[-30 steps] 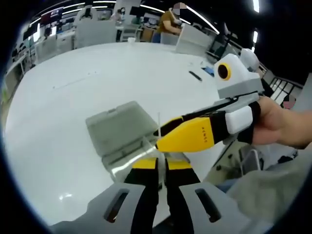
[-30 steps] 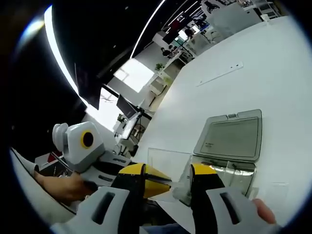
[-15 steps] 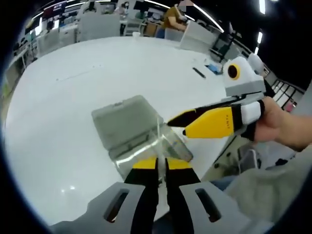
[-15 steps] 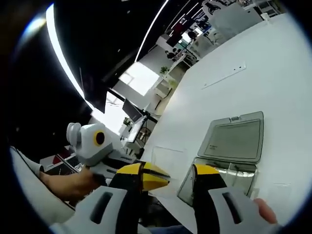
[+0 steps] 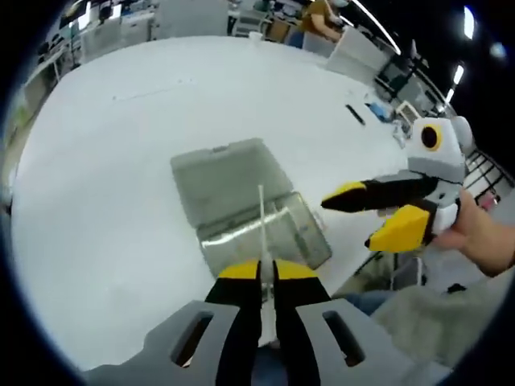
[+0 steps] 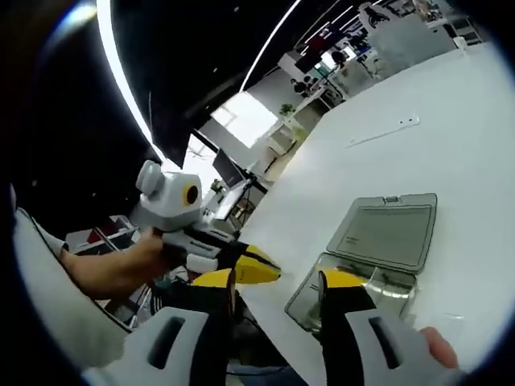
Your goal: Insert the divider into the dual guide fixture by aligning both edges with the guide slots and pushing it downward to the bottom, including one-sided entry, uneven engagement, binding, and posture correction.
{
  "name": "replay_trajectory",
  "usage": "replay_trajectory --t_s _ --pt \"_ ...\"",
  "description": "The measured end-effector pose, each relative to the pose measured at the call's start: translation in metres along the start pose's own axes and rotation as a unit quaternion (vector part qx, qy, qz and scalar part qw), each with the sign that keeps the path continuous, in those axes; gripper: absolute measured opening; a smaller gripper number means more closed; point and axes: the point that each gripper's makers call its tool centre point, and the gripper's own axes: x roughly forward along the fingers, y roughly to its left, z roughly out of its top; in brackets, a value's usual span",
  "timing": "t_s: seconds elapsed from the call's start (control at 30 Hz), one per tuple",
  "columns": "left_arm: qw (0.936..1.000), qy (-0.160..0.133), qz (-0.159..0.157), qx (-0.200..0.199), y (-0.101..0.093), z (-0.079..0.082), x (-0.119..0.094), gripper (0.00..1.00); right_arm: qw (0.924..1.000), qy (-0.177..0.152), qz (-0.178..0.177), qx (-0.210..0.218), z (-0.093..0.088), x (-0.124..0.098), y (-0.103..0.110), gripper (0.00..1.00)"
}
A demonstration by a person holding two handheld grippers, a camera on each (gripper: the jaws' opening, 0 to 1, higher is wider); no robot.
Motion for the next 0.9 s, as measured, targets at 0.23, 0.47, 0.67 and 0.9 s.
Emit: replay_trajectory --t_s 0.23,0.47,0.67,0.9 --pt "0.9987 0.022 0.007 -0.045 0.006 -0.001 0.008 0.0 0.9976 0.021 0.011 -0.065 -0.005 -0.004 0.004 0.42" --pt "0.9967 0.04 0.018 -0.069 0.007 -0.002 0.014 0.0 0.9885 0.055 0.015 -0.14 -0.014 -0.006 0.006 0.44" --pt "0.9941 0.049 0.036 -0.09 0.009 -0.006 0.016 0.0 0.982 0.073 0.025 -0.172 -0.02 -0.01 0.01 0.45" --pt "0.9891 0.061 0.046 -0.126 0.007 -0.011 0.021 0.0 0.9737 0.091 0.042 -0.204 -0.026 -0.013 0.015 0.45"
